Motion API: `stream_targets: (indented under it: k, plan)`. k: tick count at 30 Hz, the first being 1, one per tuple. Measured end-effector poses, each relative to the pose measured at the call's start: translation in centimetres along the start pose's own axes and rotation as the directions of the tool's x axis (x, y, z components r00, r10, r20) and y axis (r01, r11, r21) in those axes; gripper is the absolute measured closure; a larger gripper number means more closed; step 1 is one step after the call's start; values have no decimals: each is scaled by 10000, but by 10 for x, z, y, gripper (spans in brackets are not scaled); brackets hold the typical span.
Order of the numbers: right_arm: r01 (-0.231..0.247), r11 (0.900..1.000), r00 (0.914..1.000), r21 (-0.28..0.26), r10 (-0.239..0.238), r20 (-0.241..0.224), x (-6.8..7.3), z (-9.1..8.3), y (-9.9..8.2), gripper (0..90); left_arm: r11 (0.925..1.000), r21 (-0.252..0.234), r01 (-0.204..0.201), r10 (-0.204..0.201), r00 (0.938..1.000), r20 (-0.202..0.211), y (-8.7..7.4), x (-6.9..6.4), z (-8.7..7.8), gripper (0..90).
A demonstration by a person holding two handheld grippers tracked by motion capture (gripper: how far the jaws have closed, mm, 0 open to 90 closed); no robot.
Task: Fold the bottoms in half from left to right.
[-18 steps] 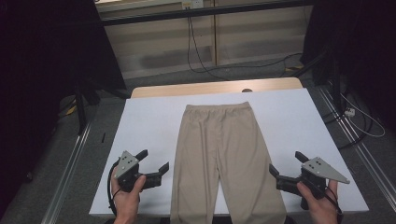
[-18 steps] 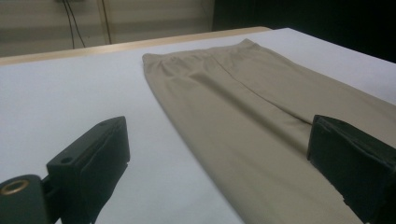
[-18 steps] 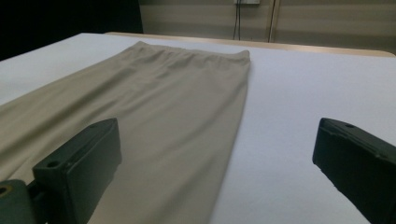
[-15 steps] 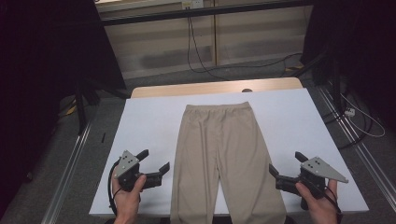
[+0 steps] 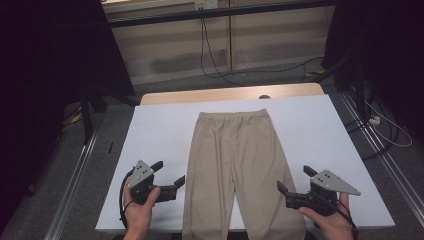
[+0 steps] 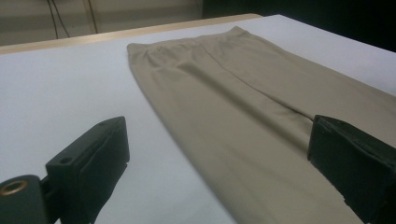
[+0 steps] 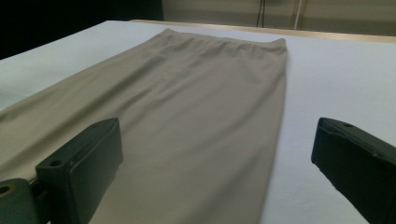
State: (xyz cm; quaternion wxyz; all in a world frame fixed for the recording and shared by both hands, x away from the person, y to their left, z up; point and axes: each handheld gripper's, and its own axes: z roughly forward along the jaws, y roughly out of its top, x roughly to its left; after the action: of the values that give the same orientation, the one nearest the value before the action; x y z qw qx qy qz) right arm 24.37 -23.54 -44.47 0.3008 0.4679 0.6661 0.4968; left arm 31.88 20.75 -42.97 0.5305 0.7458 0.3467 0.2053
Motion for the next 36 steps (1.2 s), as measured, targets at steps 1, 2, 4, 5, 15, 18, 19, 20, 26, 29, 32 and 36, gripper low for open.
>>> stream_targets:
  k: [1, 2, 4, 5, 15, 18, 19, 20, 26, 29, 32, 36]
  plan:
    - [7, 10000, 10000, 29, -7, -79, 3, 1, 0, 15, 10000, 34, -52, 52, 10000, 55, 0, 0, 1, 54]
    - [45, 10000, 9999, 34, -45, -142, 5, 2, 1, 15, 10000, -15, -83, 83, 9999, 139, 1, 0, 2, 49]
    - [99, 9999, 9995, 66, -96, -306, 12, 6, 1, 15, 9998, 96, 197, -201, 9985, 516, 1, 1, 6, 47]
    - [174, 9998, 9991, 113, -169, -379, 16, 7, 2, 15, 9996, 261, 82, -92, 9991, 402, 1, 1, 9, 46]
    - [548, 9977, 9876, 398, -483, -1492, 52, 30, 5, 56, 9964, 790, 299, -317, 9993, 214, 12, 4, 27, 54]
    - [555, 9978, 9834, 349, -486, -1750, 64, 36, 8, 66, 9959, 902, 116, -141, 9995, 275, 17, 6, 35, 68]
    - [583, 9975, 9814, 402, -499, -1854, 68, 39, 9, 66, 9954, 955, 116, -162, 9988, 467, 18, 8, 37, 70]
    - [586, 9973, 9794, 440, -489, -1957, 71, 42, 10, 67, 9960, 887, 116, -160, 9986, 494, 19, 10, 40, 70]
    - [887, 9919, 9608, 910, -611, -2704, 93, 59, 15, 79, 9954, 943, 159, -202, 9988, 448, 27, 23, 59, 75]
    - [1076, 9891, 9472, 1007, -713, -3125, 106, 68, 17, 81, 9966, 810, 179, -200, 9995, 249, 32, 30, 70, 76]
    - [1257, 9864, 9402, 1063, -842, -3300, 118, 76, 18, 83, 9950, 878, 472, -492, 9986, 216, 36, 37, 77, 90]
    - [1505, 9803, 9252, 1277, -942, -3676, 131, 84, 21, 101, 9950, 887, 464, -485, 9986, 217, 40, 42, 86, 111]
